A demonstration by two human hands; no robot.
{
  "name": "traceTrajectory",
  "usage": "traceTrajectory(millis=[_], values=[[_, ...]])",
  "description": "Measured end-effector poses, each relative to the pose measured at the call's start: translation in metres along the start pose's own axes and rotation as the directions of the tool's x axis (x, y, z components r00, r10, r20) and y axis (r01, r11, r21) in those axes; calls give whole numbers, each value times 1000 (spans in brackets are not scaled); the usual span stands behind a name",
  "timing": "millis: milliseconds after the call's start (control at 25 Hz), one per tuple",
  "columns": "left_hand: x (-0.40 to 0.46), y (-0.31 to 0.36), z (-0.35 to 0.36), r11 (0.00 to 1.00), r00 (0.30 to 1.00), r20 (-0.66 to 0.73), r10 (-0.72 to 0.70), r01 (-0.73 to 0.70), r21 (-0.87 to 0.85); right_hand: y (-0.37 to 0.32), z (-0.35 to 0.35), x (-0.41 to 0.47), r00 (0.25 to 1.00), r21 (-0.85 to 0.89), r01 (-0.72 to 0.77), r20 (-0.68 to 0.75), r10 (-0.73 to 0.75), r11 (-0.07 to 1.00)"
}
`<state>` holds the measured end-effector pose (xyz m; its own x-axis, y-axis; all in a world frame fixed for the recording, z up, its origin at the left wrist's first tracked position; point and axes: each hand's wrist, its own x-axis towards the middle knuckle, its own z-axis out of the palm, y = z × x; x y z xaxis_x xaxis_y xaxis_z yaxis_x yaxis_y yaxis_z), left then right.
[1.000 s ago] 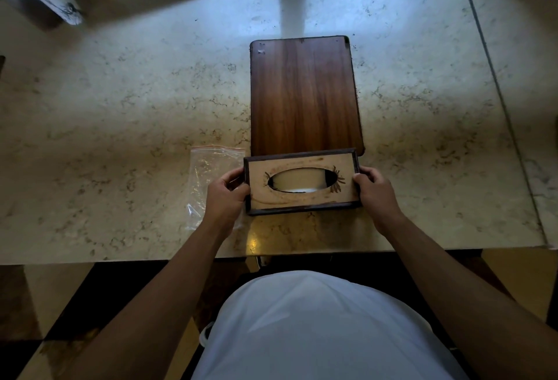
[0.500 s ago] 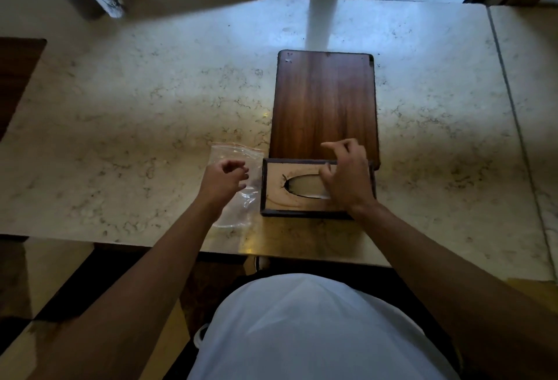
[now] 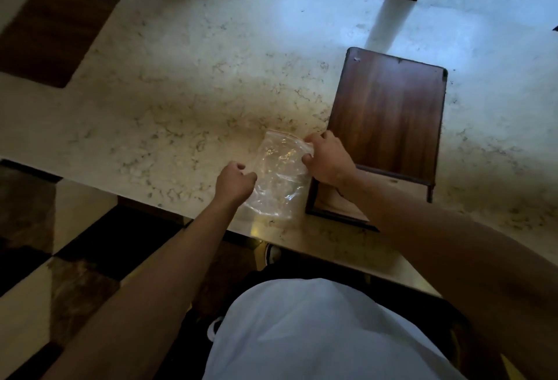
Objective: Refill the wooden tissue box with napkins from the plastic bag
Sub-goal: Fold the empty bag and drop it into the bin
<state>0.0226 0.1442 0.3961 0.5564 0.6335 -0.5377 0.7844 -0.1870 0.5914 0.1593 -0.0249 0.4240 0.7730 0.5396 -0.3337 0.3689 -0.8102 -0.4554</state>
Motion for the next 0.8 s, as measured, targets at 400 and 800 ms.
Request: traceTrajectory(millis=[400,800], values=[[17,-21,1,947,970,222,-96,158,-281,-20,11,40,977,-95,-119,168,134,988],[11,-5,-56,547,900,413,136,280,-789,-28,6,16,997,247,-41,-60,57,968]])
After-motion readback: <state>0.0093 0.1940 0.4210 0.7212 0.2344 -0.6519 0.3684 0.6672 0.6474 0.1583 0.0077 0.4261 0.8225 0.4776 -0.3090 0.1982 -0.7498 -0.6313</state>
